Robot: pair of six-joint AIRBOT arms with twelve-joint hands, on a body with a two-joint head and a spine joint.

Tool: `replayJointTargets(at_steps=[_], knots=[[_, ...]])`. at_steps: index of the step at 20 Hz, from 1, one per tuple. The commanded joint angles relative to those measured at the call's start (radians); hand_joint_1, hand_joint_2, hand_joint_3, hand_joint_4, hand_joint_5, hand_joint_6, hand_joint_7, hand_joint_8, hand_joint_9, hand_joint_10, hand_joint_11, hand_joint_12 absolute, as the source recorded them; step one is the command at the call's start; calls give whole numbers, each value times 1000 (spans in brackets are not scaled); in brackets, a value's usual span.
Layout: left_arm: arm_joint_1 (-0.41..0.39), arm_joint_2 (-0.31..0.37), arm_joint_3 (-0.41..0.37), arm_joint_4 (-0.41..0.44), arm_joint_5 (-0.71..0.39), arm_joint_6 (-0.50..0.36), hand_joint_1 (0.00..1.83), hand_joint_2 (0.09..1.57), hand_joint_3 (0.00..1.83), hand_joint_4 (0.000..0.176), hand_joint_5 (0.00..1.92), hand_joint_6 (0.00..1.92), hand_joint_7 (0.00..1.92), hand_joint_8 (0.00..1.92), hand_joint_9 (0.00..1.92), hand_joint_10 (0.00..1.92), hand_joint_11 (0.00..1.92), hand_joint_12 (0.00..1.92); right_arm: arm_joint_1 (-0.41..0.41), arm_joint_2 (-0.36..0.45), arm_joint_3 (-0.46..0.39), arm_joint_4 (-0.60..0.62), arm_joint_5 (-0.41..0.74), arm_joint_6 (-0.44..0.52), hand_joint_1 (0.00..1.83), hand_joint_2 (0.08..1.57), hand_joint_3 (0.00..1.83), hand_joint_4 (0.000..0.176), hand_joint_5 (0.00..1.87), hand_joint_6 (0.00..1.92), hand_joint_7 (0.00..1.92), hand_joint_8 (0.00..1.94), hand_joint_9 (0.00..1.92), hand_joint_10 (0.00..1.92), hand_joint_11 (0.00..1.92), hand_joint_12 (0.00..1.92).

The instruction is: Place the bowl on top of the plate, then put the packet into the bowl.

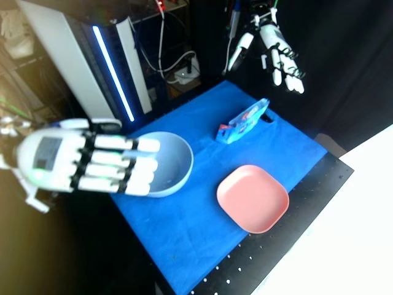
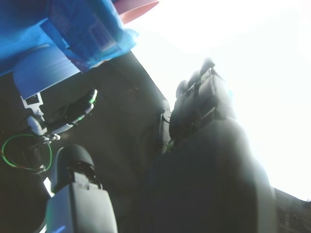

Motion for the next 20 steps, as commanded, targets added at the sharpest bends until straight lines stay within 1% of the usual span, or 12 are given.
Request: replayJointTargets(at_steps=[1, 4, 5, 7, 8, 9, 10, 12, 13, 16, 17, 20], knots=[[-9, -5, 5, -14, -117, -3, 438, 942, 0, 176, 90, 2, 59, 7, 8, 3, 0, 0, 25, -2, -4, 13, 91, 5, 632, 826, 0, 157, 50, 0, 23, 8, 8, 3, 14, 7], [-8, -7, 7, -15, -115, -4, 415, 940, 0, 173, 93, 2, 67, 7, 13, 4, 0, 0, 67, -13, -4, -63, 17, 6, 525, 808, 0, 133, 90, 7, 36, 0, 16, 0, 4, 2], [-8, -8, 7, -15, -114, -4, 406, 949, 2, 171, 88, 0, 61, 3, 11, 3, 0, 0, 77, -19, -4, -83, -8, 6, 494, 822, 3, 151, 47, 1, 6, 0, 2, 0, 0, 0], [-8, -8, 7, -15, -115, -4, 405, 956, 4, 169, 80, 2, 66, 4, 24, 7, 0, 0, 102, -24, 2, -122, -73, 6, 504, 843, 10, 155, 17, 0, 0, 0, 5, 2, 51, 22], [-8, -8, 6, -15, -115, -4, 417, 953, 2, 166, 81, 3, 60, 2, 20, 5, 0, 0, 113, -26, 5, -137, -98, 6, 525, 839, 6, 169, 18, 1, 6, 2, 28, 10, 76, 34], [-8, -8, 6, -15, -115, -4, 415, 948, 0, 168, 76, 0, 54, 0, 12, 1, 0, 0, 128, -30, 10, -160, -132, 6, 516, 863, 15, 161, 17, 1, 15, 5, 41, 14, 90, 41], [-8, -9, 6, -15, -114, -4, 423, 966, 7, 159, 83, 3, 41, 0, 1, 0, 0, 0, 143, -37, 15, -183, -166, 6, 533, 886, 5, 131, 48, 2, 38, 3, 79, 10, 121, 67], [-8, -9, 7, -15, -115, -5, 410, 965, 5, 165, 77, 0, 42, 1, 2, 1, 0, 0, 157, -45, 21, -210, -202, 6, 516, 906, 10, 114, 51, 1, 40, 1, 88, 10, 124, 72], [-8, -10, 7, -15, -115, -5, 380, 962, 3, 172, 67, 0, 52, 5, 14, 5, 0, 0, 162, -48, 23, -221, -215, 6, 534, 916, 3, 73, 85, 2, 84, 2, 137, 9, 149, 99], [-8, -12, 7, -15, -115, -6, 367, 975, 7, 162, 69, 2, 59, 5, 16, 4, 0, 0, 183, -63, 38, -253, -280, 6, 551, 926, 1, 25, 166, 12, 179, 9, 244, 16, 217, 163], [-8, -12, 6, -15, -115, -7, 358, 980, 9, 162, 74, 4, 66, 7, 20, 5, 0, 0, 191, -71, 47, -263, -305, 6, 584, 936, 2, 1, 227, 15, 239, 10, 318, 6, 253, 335], [-8, -13, 8, -15, -114, -8, 334, 987, 8, 163, 81, 4, 58, 1, 6, 0, 0, 0, 198, -97, 72, -269, -348, 6, 647, 986, 0, 0, 263, 0, 327, 0, 439, 3, 254, 723]])
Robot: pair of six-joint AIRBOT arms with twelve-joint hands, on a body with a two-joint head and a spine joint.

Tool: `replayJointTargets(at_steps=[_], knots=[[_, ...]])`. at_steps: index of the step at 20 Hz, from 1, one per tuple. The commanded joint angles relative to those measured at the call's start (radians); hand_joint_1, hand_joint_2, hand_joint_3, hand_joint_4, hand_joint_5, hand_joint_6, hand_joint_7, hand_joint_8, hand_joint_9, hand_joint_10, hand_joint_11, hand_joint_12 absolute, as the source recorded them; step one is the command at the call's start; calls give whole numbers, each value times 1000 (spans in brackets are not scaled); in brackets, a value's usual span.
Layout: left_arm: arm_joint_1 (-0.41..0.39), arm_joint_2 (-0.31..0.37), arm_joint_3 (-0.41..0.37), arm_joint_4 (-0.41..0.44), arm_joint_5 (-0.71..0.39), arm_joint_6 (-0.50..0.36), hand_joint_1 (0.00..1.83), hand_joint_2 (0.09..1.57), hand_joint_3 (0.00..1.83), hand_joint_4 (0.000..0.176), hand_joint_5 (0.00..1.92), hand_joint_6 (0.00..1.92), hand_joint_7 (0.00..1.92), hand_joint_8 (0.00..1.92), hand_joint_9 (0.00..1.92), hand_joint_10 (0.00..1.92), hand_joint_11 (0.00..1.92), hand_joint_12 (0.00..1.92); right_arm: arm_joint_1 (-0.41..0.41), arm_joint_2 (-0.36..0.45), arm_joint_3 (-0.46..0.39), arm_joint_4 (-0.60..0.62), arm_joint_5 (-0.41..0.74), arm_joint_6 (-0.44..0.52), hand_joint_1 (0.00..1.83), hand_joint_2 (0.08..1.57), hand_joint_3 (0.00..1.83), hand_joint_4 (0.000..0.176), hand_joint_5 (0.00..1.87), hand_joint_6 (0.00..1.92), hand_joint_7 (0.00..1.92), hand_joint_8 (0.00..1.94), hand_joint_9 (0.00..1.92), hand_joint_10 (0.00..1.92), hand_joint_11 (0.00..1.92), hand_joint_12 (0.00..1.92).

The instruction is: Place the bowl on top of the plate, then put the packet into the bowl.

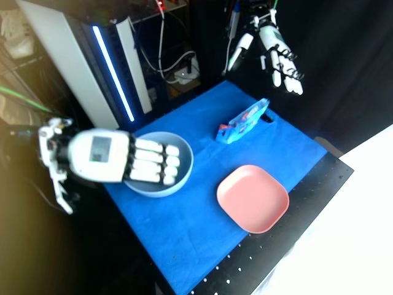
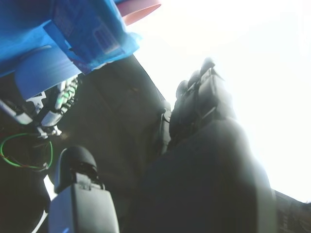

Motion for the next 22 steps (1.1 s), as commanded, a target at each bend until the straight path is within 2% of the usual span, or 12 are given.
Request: replayJointTargets(at_steps=[1, 10, 11, 13, 14, 15, 16, 17, 18, 19, 20, 22], knots=[[-8, -7, 8, -13, -120, -7, 329, 993, 10, 161, 80, 3, 47, 0, 0, 0, 0, 0, 12, -7, 3, 24, 81, 5, 636, 1013, 0, 0, 286, 0, 391, 1, 502, 6, 316, 707], [-8, -13, 11, -14, -127, -14, 246, 1126, 17, 149, 87, 0, 50, 3, 1, 0, 0, 0, 53, -63, 37, -57, -18, 5, 755, 1190, 0, 0, 706, 12, 876, 5, 871, 11, 516, 758], [-8, -14, 11, -14, -127, -15, 197, 1140, 15, 163, 79, 3, 59, 5, 9, 3, 0, 0, 54, -66, 37, -58, -18, 5, 704, 1271, 0, 0, 899, 35, 1032, 13, 978, 20, 530, 984], [-8, -15, 11, -14, -128, -16, 190, 1140, 13, 168, 78, 2, 58, 4, 11, 4, 0, 0, 55, -69, 37, -60, -18, 5, 578, 1343, 1, 0, 1027, 59, 1149, 25, 1070, 36, 611, 1063], [-8, -17, 11, -14, -128, -17, 149, 1150, 12, 165, 78, 1, 67, 5, 24, 7, 0, 0, 56, -71, 37, -61, -18, 5, 348, 1422, 13, 0, 1162, 358, 1383, 24, 1270, 40, 791, 1105], [-8, -18, 11, -15, -129, -17, 149, 1150, 12, 165, 78, 1, 67, 5, 24, 7, 0, 0, 56, -72, 38, -61, -18, 5, 348, 1422, 13, 0, 1162, 358, 1383, 24, 1270, 40, 791, 1105], [-8, -20, 11, -15, -129, -17, 138, 1159, 13, 170, 81, 3, 63, 1, 12, 0, 0, 0, 57, -72, 38, -62, -18, 6, 141, 1470, 2, 0, 1032, 1352, 1617, 293, 1506, 540, 1135, 1303], [-8, -21, 12, -16, -129, -17, 138, 1159, 13, 170, 81, 3, 63, 1, 12, 0, 0, 0, 58, -73, 38, -64, -18, 7, 141, 1470, 2, 0, 1032, 1352, 1617, 293, 1506, 540, 1135, 1303], [-8, -22, 12, -16, -130, -18, 123, 1167, 14, 168, 81, 2, 62, 1, 11, 0, 0, 0, 58, -74, 38, -66, -18, 10, 138, 1476, 0, 0, 987, 1651, 1538, 809, 1509, 1054, 1268, 1520], [-7, -22, 12, -17, -131, -18, 65, 1186, 15, 170, 83, 2, 70, 3, 25, 5, 6, 3, 60, -75, 37, -70, -18, 15, 221, 1475, 0, 0, 967, 1900, 1497, 1685, 1616, 1769, 1559, 1891], [-7, -23, 12, -17, -132, -18, 60, 1199, 18, 169, 84, 2, 72, 3, 32, 7, 0, 0, 62, -76, 37, -71, -18, 18, 290, 1473, 0, 0, 927, 1917, 1546, 1890, 1670, 1876, 1655, 1915], [-5, -24, 12, -19, -135, -20, 61, 1214, 14, 167, 87, 4, 71, 2, 34, 5, 0, 0, 66, -78, 37, -73, -18, 18, 272, 1504, 7, 0, 973, 1921, 1576, 1939, 1680, 1916, 1679, 1921]])
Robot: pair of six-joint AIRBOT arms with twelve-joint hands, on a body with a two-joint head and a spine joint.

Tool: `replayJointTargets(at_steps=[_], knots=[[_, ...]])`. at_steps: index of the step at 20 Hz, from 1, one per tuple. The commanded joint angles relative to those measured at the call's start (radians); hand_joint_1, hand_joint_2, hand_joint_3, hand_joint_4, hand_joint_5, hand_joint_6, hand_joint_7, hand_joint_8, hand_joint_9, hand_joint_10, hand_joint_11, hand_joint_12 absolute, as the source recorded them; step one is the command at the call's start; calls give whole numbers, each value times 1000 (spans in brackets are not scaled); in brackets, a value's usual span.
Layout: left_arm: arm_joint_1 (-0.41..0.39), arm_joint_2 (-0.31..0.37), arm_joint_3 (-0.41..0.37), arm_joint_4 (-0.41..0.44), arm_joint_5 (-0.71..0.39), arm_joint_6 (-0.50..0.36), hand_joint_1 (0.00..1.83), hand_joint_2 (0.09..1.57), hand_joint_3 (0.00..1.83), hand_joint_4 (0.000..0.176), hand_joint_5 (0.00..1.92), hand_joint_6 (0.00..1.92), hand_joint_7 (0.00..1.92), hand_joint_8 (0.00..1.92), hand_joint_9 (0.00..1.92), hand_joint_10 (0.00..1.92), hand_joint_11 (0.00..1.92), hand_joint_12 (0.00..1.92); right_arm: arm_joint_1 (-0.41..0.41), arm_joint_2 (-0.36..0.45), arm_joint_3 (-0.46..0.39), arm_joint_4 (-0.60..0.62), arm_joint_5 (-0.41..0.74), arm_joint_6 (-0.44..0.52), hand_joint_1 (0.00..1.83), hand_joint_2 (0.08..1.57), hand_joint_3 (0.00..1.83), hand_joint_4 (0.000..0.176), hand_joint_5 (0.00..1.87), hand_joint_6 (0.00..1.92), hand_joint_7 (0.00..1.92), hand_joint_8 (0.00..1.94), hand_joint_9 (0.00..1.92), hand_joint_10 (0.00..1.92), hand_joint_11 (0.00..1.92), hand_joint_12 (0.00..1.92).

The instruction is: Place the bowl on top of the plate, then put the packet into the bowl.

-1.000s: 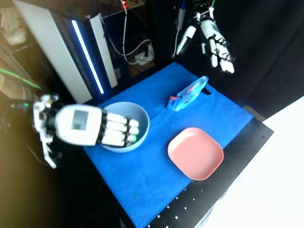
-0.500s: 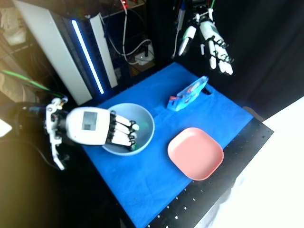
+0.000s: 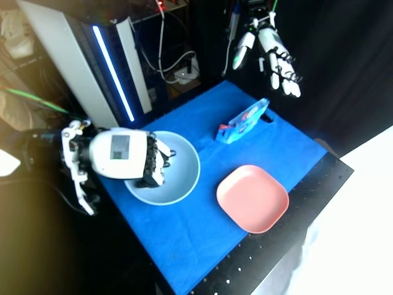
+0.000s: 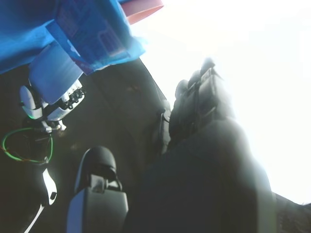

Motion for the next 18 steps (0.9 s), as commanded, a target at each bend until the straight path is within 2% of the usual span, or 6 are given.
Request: replayJointTargets(at_steps=[1, 4, 9, 13, 16, 18], knots=[[-6, -1, 3, -14, -128, -9, 61, 1214, 14, 167, 87, 4, 71, 2, 34, 5, 0, 0, 6, -9, 2, 6, 13, -1, 272, 1504, 7, 0, 973, 1921, 1576, 1939, 1680, 1916, 1679, 1921], [-5, 0, 4, -15, -130, -10, 45, 1246, 17, 140, 89, 1, 66, 0, 29, 0, 0, 0, 25, -10, 2, 1, 13, -1, 231, 1571, 42, 0, 1074, 1921, 1561, 1941, 1643, 1921, 1651, 1921], [-3, -1, 3, -15, -133, -11, 5, 1255, 10, 148, 90, 1, 72, 2, 31, 0, 5, 2, 59, -18, 16, 1, 14, -1, 580, 1523, 0, 0, 1031, 1921, 1538, 1941, 1664, 1921, 1710, 1921], [2, -1, 3, -17, -139, -13, 0, 1271, 10, 127, 101, 4, 80, 4, 31, 6, 0, 0, 110, -23, 27, 4, 41, -1, 763, 1514, 0, 0, 1035, 1921, 1583, 1941, 1710, 1921, 1738, 1921], [5, -2, 3, -18, -140, -14, 0, 1265, 5, 132, 102, 3, 72, 0, 11, 0, 0, 0, 129, -23, 39, 41, 88, -1, 250, 1571, 36, 0, 1192, 1921, 1546, 1941, 1663, 1921, 1684, 1921], [5, -3, 4, -18, -140, -14, 0, 1276, 9, 128, 108, 5, 76, 1, 33, 9, 0, 0, 147, -23, 53, 73, 117, -1, 246, 1571, 40, 0, 1216, 1921, 1533, 1941, 1652, 1921, 1670, 1921]])
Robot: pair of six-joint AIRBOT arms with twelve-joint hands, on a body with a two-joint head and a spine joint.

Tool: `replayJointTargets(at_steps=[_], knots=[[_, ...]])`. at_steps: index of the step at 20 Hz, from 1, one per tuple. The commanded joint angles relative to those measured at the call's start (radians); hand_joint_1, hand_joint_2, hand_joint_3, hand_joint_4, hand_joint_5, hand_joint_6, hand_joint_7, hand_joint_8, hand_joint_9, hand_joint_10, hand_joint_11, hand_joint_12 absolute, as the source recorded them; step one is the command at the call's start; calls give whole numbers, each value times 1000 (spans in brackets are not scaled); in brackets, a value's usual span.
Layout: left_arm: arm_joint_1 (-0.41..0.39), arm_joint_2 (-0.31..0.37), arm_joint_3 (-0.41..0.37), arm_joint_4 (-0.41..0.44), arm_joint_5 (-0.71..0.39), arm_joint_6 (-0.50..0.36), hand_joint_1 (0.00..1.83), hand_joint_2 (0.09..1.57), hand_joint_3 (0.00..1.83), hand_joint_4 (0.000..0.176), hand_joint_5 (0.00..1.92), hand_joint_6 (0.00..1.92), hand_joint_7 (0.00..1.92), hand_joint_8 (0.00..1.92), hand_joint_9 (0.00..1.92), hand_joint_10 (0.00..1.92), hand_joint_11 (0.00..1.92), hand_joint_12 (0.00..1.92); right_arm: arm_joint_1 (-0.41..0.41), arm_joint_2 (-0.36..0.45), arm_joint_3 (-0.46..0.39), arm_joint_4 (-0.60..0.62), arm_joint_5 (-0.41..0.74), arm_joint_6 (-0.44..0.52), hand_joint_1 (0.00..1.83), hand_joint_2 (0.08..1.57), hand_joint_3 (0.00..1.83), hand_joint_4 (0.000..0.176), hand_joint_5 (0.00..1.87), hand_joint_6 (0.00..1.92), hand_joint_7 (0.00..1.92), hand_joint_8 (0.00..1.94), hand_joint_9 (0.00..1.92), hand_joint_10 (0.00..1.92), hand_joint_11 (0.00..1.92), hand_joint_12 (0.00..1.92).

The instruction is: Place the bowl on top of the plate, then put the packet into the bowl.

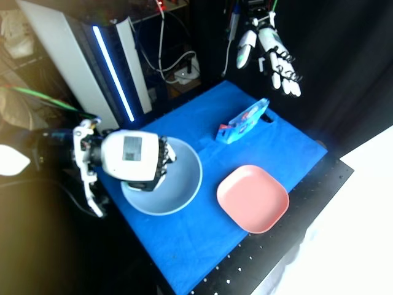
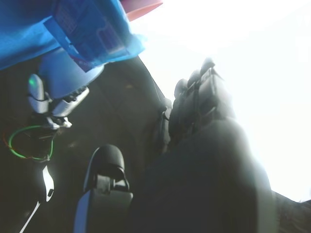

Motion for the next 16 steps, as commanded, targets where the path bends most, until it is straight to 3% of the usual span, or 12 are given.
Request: replayJointTargets(at_steps=[1, 5, 8, 10, 15, 16], knots=[[-4, -2, 4, -13, -124, -8, 0, 1273, 7, 132, 108, 4, 78, 2, 42, 12, 4, 2, 26, 1, 7, 47, 127, 0, 401, 1571, 24, 0, 1172, 1921, 1526, 1941, 1659, 1921, 1683, 1921], [-3, -4, 5, -13, -124, -8, 12, 1282, 7, 129, 120, 7, 84, 3, 21, 1, 0, 0, 68, -9, 29, 64, 139, 0, 390, 1571, 56, 0, 1086, 1921, 1501, 1941, 1650, 1921, 1663, 1921], [-3, -4, 7, -13, -123, -8, 0, 1261, 0, 159, 103, 0, 91, 4, 56, 13, 0, 0, 112, -42, 67, 64, 138, -6, 467, 1568, 12, 0, 1131, 1921, 1478, 1941, 1632, 1921, 1646, 1921], [-3, -4, 7, -13, -123, -8, 48, 1249, 0, 155, 114, 4, 100, 5, 61, 10, 0, 0, 136, -73, 96, 69, 137, -6, 521, 1566, 5, 0, 1136, 1921, 1468, 1941, 1608, 1921, 1618, 1921], [-4, -6, 9, -13, -124, -10, 240, 1160, 0, 167, 105, 2, 86, 1, 40, 1, 0, 0, 214, -169, 181, 70, 72, -15, 503, 1571, 11, 0, 1089, 1921, 1459, 1941, 1590, 1921, 1583, 1921], [-4, -6, 9, -13, -125, -10, 311, 1147, 0, 157, 99, 1, 88, 1, 43, 2, 0, 0, 242, -196, 205, 53, 38, -15, 564, 1569, 3, 0, 954, 1921, 1424, 1941, 1567, 1921, 1578, 1921]])
